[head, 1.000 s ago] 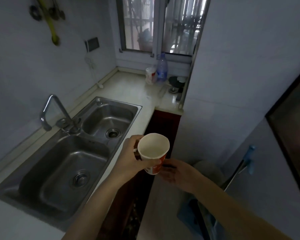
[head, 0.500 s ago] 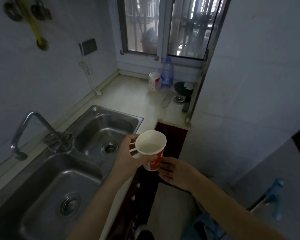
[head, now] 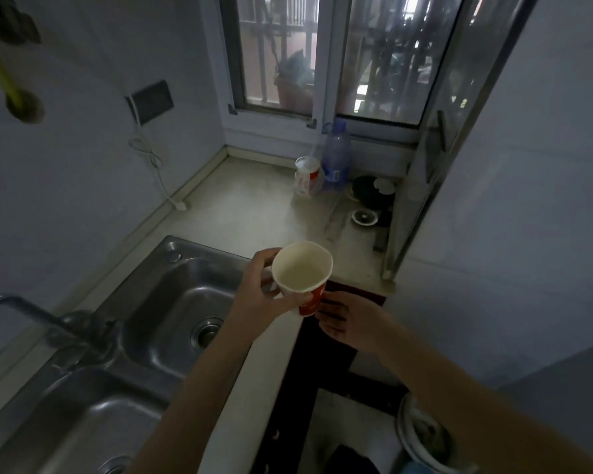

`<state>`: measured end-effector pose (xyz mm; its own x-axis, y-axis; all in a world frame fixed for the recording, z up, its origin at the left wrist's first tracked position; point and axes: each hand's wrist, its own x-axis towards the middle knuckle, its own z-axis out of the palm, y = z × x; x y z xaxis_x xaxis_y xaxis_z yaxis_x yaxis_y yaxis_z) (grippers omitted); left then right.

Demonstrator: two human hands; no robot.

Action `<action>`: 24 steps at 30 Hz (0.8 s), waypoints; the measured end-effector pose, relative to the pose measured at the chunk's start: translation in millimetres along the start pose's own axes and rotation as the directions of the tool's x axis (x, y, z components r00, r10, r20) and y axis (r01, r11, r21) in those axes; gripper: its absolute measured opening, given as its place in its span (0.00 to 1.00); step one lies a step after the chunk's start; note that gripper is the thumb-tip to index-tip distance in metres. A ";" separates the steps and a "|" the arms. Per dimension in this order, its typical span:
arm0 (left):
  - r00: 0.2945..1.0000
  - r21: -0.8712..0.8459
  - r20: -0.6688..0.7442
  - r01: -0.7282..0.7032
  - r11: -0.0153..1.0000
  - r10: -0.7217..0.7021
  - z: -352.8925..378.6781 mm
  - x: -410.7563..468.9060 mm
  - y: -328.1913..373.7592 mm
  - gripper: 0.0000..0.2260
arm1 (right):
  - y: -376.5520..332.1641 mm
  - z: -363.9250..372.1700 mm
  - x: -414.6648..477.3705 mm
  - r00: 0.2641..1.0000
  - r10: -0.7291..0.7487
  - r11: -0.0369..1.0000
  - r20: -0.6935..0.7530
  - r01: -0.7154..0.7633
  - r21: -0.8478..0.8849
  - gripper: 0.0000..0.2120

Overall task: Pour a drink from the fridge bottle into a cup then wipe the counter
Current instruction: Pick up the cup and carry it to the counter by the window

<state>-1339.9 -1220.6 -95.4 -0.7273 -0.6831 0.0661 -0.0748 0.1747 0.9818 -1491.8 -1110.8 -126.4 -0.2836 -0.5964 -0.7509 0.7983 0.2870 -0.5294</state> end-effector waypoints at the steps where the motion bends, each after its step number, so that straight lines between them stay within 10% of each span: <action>1: 1.000 -0.012 0.003 0.010 1.000 -0.010 0.5 9.0 -1.3 0.33 | -7.1 0.8 8.9 1.000 0.003 1.000 -0.002 -0.003 -0.001 0.06; 24: 0.968 0.034 -0.199 0.160 0.987 -0.150 12.7 225.0 -55.4 0.34 | -165.0 39.9 194.4 0.992 -0.060 0.963 0.115 0.088 -0.254 0.13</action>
<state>-1508.0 -1375.0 -137.2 -0.5570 -0.8291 -0.0476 -0.2131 0.0873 0.9731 -1657.4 -1304.0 -169.2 -0.2686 -0.6947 -0.6673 0.6089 0.4144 -0.6764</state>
